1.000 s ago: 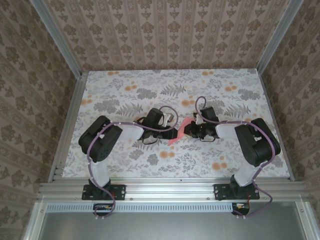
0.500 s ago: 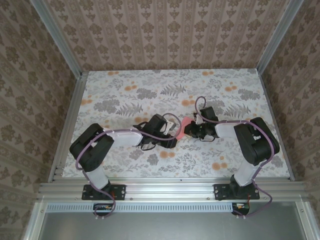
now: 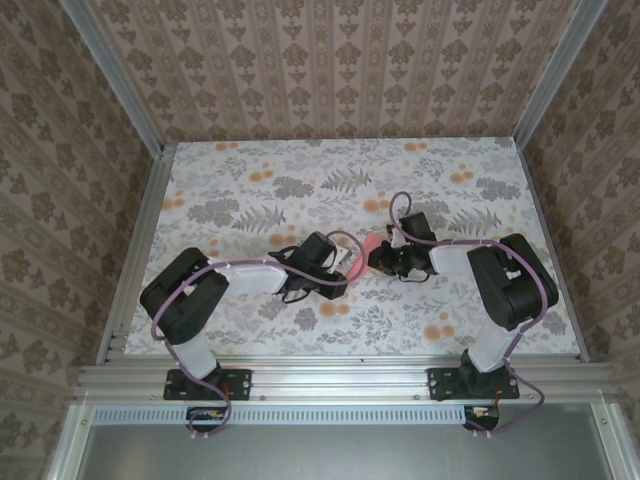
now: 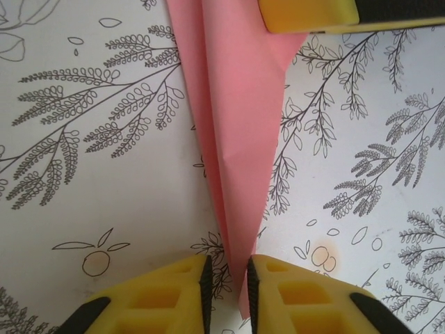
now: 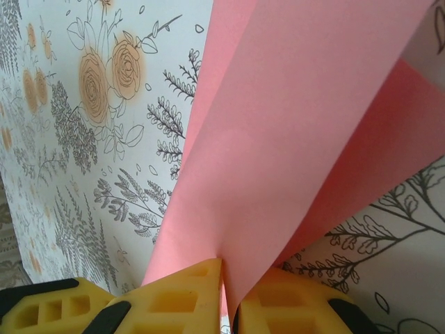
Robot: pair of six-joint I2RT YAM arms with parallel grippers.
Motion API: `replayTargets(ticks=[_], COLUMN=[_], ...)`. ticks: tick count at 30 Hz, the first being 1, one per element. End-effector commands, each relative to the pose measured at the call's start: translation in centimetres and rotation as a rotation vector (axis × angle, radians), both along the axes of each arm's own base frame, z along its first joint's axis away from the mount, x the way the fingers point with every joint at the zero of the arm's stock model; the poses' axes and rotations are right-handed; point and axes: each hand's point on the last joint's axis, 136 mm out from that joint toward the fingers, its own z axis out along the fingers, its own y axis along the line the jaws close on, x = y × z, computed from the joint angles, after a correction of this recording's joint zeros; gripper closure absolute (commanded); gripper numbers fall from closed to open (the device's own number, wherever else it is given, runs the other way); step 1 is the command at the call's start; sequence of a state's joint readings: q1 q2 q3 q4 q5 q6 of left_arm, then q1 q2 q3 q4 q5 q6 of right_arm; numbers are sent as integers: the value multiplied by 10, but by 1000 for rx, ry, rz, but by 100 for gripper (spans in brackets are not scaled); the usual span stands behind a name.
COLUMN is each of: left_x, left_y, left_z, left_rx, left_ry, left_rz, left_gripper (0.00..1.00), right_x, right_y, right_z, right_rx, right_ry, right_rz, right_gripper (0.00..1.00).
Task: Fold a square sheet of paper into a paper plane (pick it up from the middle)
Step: Fold the wing for the fifth time at the center of the table.
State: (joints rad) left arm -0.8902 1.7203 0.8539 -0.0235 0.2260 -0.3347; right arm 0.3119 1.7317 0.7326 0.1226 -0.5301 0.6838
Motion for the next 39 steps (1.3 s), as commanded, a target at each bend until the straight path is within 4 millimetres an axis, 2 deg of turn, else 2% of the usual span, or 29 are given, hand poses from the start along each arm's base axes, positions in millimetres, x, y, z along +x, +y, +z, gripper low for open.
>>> replayTargets(ticks=[1, 7, 9, 11, 16, 20, 23, 30, 39], left_x=[1, -2, -2, -1, 2, 16, 25, 31, 24], left_y=[-3, -1, -1, -2, -13, -16, -18, -25, -29], left_z=[-3, -7, -6, 0, 33, 58, 66, 61, 37], left_rx=[46, 116, 119, 101, -99, -314, -398, -476, -442], left_ry=[-31, -69, -71, -64, 23, 124, 183, 304, 378], left_rz=[-36, -62, -63, -59, -28, 29, 47, 48, 24], left_gripper=[80, 87, 86, 79, 62, 59, 62, 76, 79], right_x=[3, 3, 3, 2, 0, -1, 0, 0, 0], right_y=[-2, -3, -3, -4, -5, -5, -5, -4, -4], right_z=[-4, -5, -6, -8, -10, -11, -11, -12, -14], right_rx=[-15, -19, -22, -28, -36, -38, -38, -35, -36], right_ry=[23, 29, 30, 35, 41, 44, 46, 53, 61], right_rz=[-12, -12, -13, -11, -9, -3, -4, 0, -3], right_gripper=[86, 86, 86, 86, 86, 86, 86, 87, 87])
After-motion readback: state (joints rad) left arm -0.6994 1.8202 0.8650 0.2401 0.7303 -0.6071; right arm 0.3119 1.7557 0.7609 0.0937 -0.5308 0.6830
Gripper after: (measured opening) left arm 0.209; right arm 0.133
